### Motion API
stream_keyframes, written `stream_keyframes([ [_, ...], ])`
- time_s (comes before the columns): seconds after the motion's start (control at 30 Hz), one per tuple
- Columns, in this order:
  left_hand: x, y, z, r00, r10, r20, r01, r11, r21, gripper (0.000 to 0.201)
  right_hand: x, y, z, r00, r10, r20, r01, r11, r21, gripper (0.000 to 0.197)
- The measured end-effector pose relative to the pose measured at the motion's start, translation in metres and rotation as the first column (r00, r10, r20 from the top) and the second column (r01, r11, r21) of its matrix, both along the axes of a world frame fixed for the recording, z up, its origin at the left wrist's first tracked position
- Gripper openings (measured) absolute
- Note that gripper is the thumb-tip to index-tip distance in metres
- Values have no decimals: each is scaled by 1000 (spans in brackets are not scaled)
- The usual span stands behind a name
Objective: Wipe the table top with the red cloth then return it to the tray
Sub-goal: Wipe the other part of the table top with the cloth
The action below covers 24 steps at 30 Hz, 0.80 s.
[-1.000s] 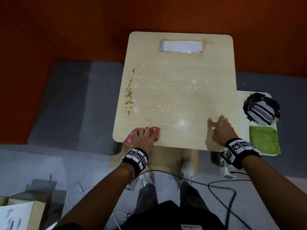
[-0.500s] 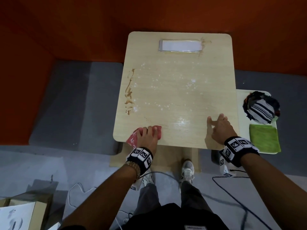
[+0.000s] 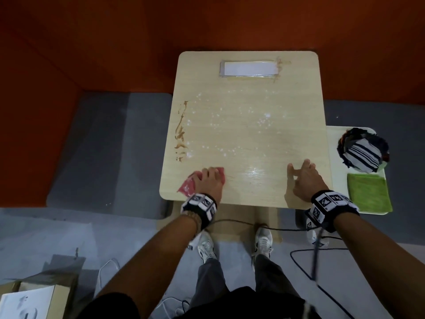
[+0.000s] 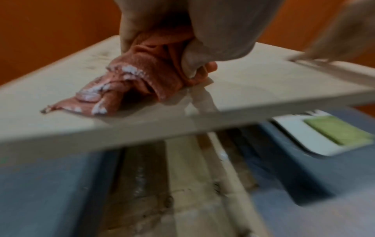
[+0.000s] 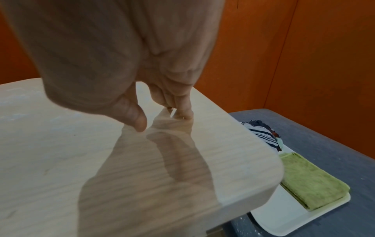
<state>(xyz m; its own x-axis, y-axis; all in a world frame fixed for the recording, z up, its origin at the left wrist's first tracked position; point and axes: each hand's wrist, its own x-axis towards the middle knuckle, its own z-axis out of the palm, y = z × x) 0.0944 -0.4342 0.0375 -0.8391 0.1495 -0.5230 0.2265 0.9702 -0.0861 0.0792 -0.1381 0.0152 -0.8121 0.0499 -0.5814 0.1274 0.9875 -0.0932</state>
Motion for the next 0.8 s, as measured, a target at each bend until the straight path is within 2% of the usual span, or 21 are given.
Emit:
stream_keyframes([
  [0.1,25,13,-8,997,-71,8,70,996,58,53,0,-1,1,1000,16,21,-16,1000,8,66],
  [0.2,13,-5,-8,987,-160,-20,161,984,70,56,2,0,1,999,29,18,-29,999,15,70],
  [0.33,-21,-5,2,998,-52,-43,53,998,26,64,3,1,3,1000,3,19,-3,1000,1,69],
  [0.43,-26,5,7,999,3,-37,-2,1000,2,69,3,-2,4,1000,9,20,-9,1000,0,68],
  [0.63,39,37,-11,994,-101,-29,104,987,125,58,2,-3,12,999,-12,32,12,1000,-16,72],
  [0.73,35,23,-15,983,-170,-66,177,978,115,56,3,-2,12,999,21,32,-21,1000,-4,73],
  [0.8,16,-3,-15,986,-147,-77,154,984,86,58,4,-1,13,999,22,35,-21,1000,-3,71],
])
